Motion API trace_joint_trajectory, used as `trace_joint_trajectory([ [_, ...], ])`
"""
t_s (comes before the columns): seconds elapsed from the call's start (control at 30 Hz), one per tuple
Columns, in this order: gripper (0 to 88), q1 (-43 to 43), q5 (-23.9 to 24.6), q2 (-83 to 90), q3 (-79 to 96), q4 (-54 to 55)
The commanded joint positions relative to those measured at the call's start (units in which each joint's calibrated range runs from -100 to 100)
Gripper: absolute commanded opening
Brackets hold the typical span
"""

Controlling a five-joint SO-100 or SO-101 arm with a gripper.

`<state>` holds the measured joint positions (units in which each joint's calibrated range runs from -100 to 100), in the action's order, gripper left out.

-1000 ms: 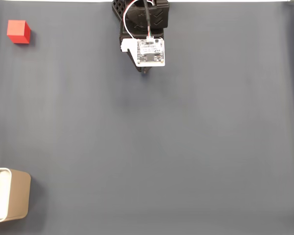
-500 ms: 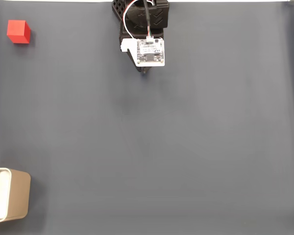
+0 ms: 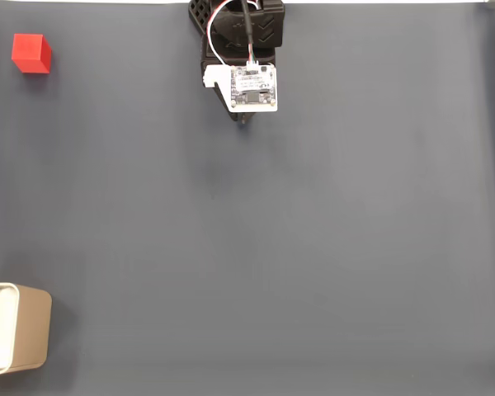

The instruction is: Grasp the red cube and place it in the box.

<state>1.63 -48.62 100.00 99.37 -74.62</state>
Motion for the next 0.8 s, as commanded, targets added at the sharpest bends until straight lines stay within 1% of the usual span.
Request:
trace_joint_trajectory([
  [0.0, 0.3, 0.2, -0.3, -0.1, 0.5, -1.2],
  [0.3, 0.0, 0.5, -0.1, -0.1, 0.5, -1.2],
  [0.43, 0.0, 0.5, -0.7, -0.1, 0.5, -0.5],
  [0.53, 0.0, 0.4, -0.9, -0.1, 0.5, 1.9],
  [0.77, 0.0, 0.2, 0.7, -0.2, 0.4, 10.3],
])
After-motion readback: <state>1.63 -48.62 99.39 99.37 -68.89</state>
